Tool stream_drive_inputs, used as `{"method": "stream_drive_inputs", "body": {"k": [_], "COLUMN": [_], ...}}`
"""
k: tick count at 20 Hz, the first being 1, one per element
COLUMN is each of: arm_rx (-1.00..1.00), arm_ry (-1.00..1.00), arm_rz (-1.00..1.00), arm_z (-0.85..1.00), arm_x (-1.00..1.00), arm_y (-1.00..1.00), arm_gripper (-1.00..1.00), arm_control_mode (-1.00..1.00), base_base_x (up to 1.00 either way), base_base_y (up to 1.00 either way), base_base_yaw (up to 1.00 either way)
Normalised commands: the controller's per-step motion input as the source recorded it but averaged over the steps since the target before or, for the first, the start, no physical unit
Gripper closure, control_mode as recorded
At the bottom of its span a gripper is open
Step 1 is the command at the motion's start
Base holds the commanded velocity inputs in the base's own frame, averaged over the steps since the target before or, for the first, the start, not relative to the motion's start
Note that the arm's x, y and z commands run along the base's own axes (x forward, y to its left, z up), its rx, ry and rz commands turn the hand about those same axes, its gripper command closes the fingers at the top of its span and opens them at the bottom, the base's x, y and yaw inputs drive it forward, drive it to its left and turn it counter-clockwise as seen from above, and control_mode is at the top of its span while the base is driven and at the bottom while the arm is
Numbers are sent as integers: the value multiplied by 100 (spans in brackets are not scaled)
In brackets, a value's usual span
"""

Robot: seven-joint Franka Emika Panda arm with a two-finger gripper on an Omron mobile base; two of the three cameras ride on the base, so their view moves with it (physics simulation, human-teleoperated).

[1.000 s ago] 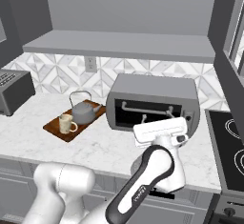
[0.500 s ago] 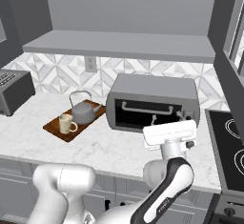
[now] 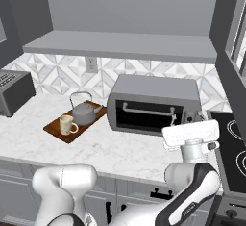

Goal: Pick the kettle from the counter and place it on the tray. Then pick the mug from the cabinet and place it on the tray. Then close the cabinet doors.

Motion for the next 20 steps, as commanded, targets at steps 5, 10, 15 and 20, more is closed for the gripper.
{"method": "stream_drive_inputs", "body": {"k": [5, 10, 15, 20], "arm_rx": [-12, -10, -10, -8], "arm_ry": [3, 0, 1, 2], "arm_rz": [-3, -1, -3, -8], "arm_z": [0, 0, 0, 6], "arm_x": [-20, -22, -17, -12], "arm_y": [-53, -47, -17, -16], "arm_gripper": [-100, -100, -100, -100], "arm_control_mode": [-100, -100, -100, -100], "base_base_x": [0, 0, 0, 0], "base_base_y": [0, 0, 0, 0], "base_base_yaw": [0, 0, 0, 0]}}
